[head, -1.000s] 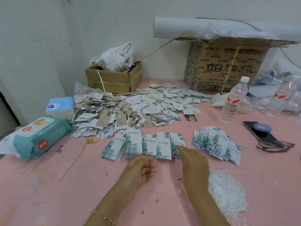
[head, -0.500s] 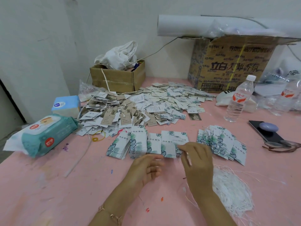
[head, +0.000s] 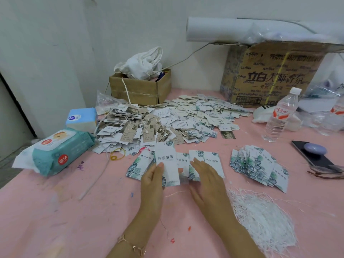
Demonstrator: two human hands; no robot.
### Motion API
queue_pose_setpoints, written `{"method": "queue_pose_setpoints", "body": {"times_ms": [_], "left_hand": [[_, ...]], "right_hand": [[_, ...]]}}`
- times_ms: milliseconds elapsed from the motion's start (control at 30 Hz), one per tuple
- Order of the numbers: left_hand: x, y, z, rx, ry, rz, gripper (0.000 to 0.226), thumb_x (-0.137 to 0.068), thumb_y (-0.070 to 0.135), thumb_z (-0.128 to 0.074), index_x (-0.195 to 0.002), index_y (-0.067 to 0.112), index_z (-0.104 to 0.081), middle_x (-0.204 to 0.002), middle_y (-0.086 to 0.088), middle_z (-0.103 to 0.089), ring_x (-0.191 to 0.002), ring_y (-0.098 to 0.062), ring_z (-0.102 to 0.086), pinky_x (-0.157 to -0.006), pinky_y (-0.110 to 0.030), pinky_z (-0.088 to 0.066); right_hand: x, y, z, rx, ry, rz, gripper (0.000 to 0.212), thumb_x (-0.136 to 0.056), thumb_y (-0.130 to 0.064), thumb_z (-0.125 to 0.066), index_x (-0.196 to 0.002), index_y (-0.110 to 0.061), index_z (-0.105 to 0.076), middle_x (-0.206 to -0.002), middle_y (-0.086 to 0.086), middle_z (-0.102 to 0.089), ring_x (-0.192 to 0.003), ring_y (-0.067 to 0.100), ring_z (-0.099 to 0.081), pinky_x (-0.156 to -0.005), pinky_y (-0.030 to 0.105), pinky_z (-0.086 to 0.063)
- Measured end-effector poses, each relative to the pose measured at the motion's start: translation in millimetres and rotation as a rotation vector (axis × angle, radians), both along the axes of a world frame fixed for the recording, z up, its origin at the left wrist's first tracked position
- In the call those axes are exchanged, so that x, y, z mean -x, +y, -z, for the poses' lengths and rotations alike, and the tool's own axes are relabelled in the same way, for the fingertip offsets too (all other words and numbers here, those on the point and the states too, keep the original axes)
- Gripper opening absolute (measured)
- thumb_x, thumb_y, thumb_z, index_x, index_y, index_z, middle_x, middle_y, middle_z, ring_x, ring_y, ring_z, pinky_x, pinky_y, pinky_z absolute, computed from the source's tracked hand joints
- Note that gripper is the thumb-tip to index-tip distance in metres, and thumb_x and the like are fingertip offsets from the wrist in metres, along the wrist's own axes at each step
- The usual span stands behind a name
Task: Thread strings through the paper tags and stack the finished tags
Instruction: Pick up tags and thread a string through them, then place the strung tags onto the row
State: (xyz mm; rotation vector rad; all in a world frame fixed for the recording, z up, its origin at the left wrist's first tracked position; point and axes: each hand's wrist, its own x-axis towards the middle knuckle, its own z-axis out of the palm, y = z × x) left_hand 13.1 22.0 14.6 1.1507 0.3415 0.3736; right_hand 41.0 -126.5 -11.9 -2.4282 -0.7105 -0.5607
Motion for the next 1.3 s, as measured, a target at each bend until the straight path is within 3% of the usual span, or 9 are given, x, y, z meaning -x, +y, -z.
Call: {"method": "queue_pose_setpoints", "body": {"times_ms": [133,267,367,500,600,800,933,1067,1300], "left_hand": [[2,-2,0,-0.017,0.004,-0.025,0.042,-0.099,0.012,-0.050,-0.076,0.035,-0.076,-0.080,0.005,-0.075,-0.071,-0.002,-0.067,-0.064,-0.021,-0.053],[2,-4,4,-0.051,0.056,0.016,0.036,-0.100,0.016,-0.050,-0.079,0.030,-0.076,-0.092,-0.015,-0.075,-0.081,-0.021,-0.068,-0.073,-0.035,-0.052],[0,-4,8,-0.058,0.054,0.028,0.032,-0.100,0.018,-0.050,-0.080,0.024,-0.074,-0.090,-0.013,-0.075,-0.082,-0.023,-0.069,-0.075,-0.039,-0.052],[-1,-2,11,-0.090,0.017,0.049,0.026,-0.098,0.018,-0.053,-0.081,0.023,-0.072,-0.080,-0.007,-0.076,-0.073,-0.018,-0.070,-0.062,-0.032,-0.055],[-2,-2,13,-0.145,-0.015,0.064,0.015,-0.096,0.015,-0.058,-0.090,0.021,-0.070,-0.080,-0.002,-0.077,-0.070,-0.011,-0.072,-0.056,-0.022,-0.055],[-2,-2,20,-0.337,-0.042,0.079,0.016,-0.095,0.015,-0.059,-0.090,0.027,-0.069,-0.086,0.000,-0.076,-0.081,-0.020,-0.073,-0.066,-0.038,-0.057],[-2,-3,23,-0.393,-0.013,0.132,0.011,-0.095,0.019,-0.060,-0.096,0.027,-0.067,-0.091,0.001,-0.077,-0.074,-0.007,-0.069,-0.049,-0.018,-0.047],[-3,-4,24,-0.386,-0.015,0.163,0.016,-0.096,0.013,-0.057,-0.098,0.026,-0.067,-0.086,0.006,-0.075,-0.070,-0.005,-0.066,-0.052,-0.020,-0.048],[-3,-9,24,-0.081,0.061,0.194,0.027,-0.098,0.011,-0.051,-0.088,0.030,-0.068,-0.089,0.018,-0.074,-0.083,0.006,-0.067,-0.067,-0.012,-0.051]], "right_hand": [[-5,0,10,0.225,0.091,-0.076,0.065,-0.098,-0.023,-0.045,-0.148,-0.042,-0.009,-0.146,-0.031,-0.004,-0.141,-0.004,0.019,-0.116,0.024,0.014],[-6,0,7,0.219,0.042,-0.003,0.051,-0.092,-0.024,-0.058,-0.140,-0.033,-0.042,-0.138,-0.017,-0.050,-0.146,0.008,-0.015,-0.117,0.032,-0.006],[-5,2,2,0.119,-0.127,0.087,0.046,-0.060,-0.013,-0.090,-0.102,-0.022,-0.073,-0.099,-0.002,-0.073,-0.118,0.019,-0.056,-0.098,0.032,-0.030],[-6,1,3,-0.011,-0.359,0.121,0.033,-0.057,-0.003,-0.090,-0.085,-0.016,-0.077,-0.074,-0.002,-0.071,-0.097,0.016,-0.048,-0.083,0.029,-0.034],[-2,-1,1,0.010,-0.358,0.134,0.048,-0.054,0.009,-0.087,-0.095,-0.013,-0.076,-0.079,-0.004,-0.070,-0.089,0.017,-0.047,-0.077,0.027,-0.033],[-2,-8,2,-0.146,-0.336,0.201,0.034,-0.071,0.003,-0.079,-0.100,-0.014,-0.074,-0.088,-0.003,-0.068,-0.084,0.015,-0.047,-0.071,0.032,-0.047],[0,-6,2,-0.352,-0.268,0.341,0.025,-0.073,0.001,-0.078,-0.091,-0.016,-0.071,-0.084,-0.006,-0.061,-0.082,0.011,-0.042,-0.073,0.015,-0.035],[2,-9,-4,-0.428,-0.394,0.308,0.012,-0.080,0.000,-0.069,-0.089,-0.008,-0.068,-0.092,-0.004,-0.049,-0.087,0.006,-0.040,-0.084,0.005,-0.032],[10,4,-2,-0.162,-0.453,0.065,0.020,-0.086,-0.023,-0.059,-0.092,-0.013,-0.075,-0.090,0.002,-0.065,-0.091,0.016,-0.050,-0.078,0.026,-0.043]]}}
